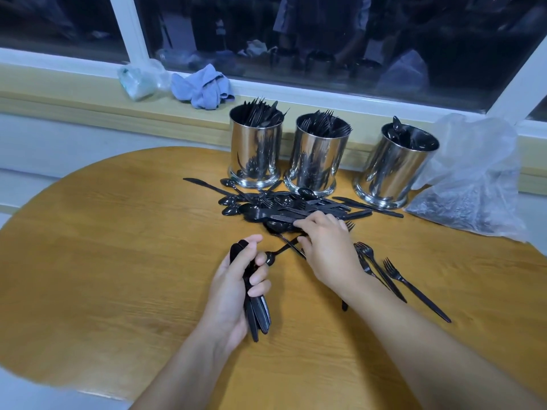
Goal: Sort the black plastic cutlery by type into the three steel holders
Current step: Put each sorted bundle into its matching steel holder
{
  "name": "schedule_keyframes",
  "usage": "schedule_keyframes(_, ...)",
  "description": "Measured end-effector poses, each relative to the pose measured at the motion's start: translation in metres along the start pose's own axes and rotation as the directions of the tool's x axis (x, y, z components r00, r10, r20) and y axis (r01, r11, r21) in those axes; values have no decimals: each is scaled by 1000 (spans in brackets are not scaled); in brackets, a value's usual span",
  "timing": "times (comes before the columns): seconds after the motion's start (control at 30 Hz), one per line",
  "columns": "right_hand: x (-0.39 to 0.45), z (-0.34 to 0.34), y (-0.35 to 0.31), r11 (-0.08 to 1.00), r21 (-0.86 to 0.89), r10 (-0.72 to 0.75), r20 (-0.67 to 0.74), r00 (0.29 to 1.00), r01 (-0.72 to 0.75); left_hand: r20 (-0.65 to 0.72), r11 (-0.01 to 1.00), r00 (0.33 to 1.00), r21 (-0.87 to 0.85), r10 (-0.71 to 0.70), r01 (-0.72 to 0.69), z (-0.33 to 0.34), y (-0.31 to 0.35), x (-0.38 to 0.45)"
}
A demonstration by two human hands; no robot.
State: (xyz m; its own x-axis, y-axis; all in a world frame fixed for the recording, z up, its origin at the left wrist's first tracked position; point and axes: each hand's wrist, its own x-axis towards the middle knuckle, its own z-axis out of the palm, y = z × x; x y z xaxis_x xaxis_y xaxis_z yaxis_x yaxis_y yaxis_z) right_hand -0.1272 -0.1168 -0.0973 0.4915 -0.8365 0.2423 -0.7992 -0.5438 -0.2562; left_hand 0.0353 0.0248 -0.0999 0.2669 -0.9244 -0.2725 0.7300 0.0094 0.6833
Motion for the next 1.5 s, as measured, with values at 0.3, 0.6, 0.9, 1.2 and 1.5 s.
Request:
schedule_keyframes(0.3,-24,-11,5,1000,22,-15,-6,1000,15,-8,1000,1000,-21,-15,15,0,0,1)
schedule_keyframes(0.6,-45,-35,-11,905,391,165,48,985,-170,-12,1000,1000,-1,21,-21,-3,-4,3)
schedule_keyframes(0.9,-77,-59,-67,484,756,165,414,895,-440,105,966,986,208,132,-151,3,-5,-4)
schedule_keyframes(1.2,-54,-28,-36,935,294,207,5,978,-200,-8,996,996,-9,90,-90,4,-3,-2)
schedule_keyframes(1.5,-37,-10,-31,979,-130,162,17,987,-158,-11,996,996,-35,85,-86,1,0,-1)
